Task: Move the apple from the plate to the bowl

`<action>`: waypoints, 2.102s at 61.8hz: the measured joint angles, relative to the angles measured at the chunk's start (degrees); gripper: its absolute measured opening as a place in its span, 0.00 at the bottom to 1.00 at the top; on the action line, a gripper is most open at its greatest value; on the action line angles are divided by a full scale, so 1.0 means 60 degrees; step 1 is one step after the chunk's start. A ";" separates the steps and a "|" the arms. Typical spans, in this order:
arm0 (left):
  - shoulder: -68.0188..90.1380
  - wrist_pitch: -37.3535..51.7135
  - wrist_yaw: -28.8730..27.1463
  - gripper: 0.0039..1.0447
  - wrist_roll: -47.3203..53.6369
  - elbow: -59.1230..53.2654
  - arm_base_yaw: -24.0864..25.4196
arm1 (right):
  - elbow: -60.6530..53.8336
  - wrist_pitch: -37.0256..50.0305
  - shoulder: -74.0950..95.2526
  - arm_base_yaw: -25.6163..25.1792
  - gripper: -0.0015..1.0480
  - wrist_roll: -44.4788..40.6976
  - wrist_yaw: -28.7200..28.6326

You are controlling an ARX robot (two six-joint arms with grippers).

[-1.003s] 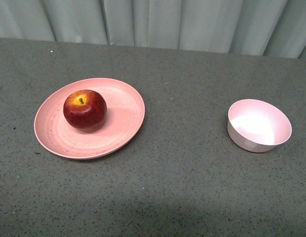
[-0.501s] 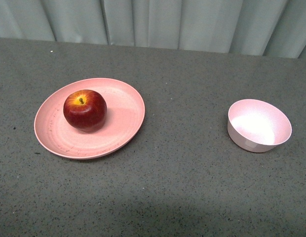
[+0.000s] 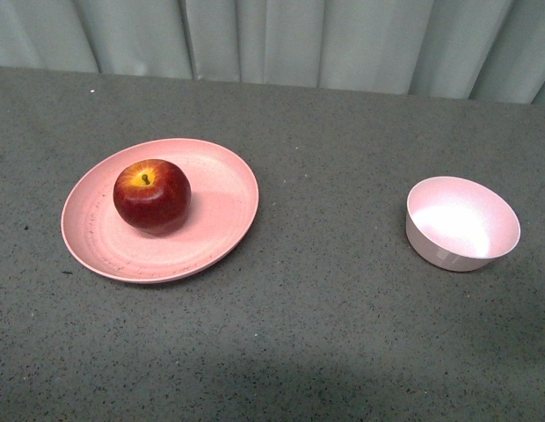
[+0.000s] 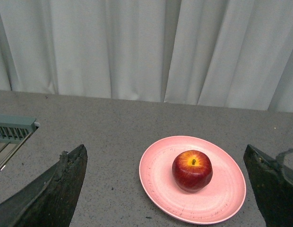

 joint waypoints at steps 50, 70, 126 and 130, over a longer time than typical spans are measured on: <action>0.0000 0.0000 0.0000 0.94 0.0000 0.0000 0.0000 | 0.5227 -0.2361 0.8014 0.1071 0.91 -0.0310 -0.0820; 0.0000 0.0000 -0.0004 0.94 0.0000 0.0000 0.0000 | 0.5821 -0.2783 0.8714 0.1137 0.86 -0.0382 -0.0925; 0.0000 0.0000 -0.0004 0.94 0.0000 0.0000 0.0000 | 0.6193 -0.3253 0.8535 0.1129 0.01 -0.0699 -0.1067; 0.0000 0.0000 0.0000 0.94 0.0000 0.0000 0.0000 | 0.6371 -0.3370 0.8349 0.1275 0.01 -0.0703 -0.1337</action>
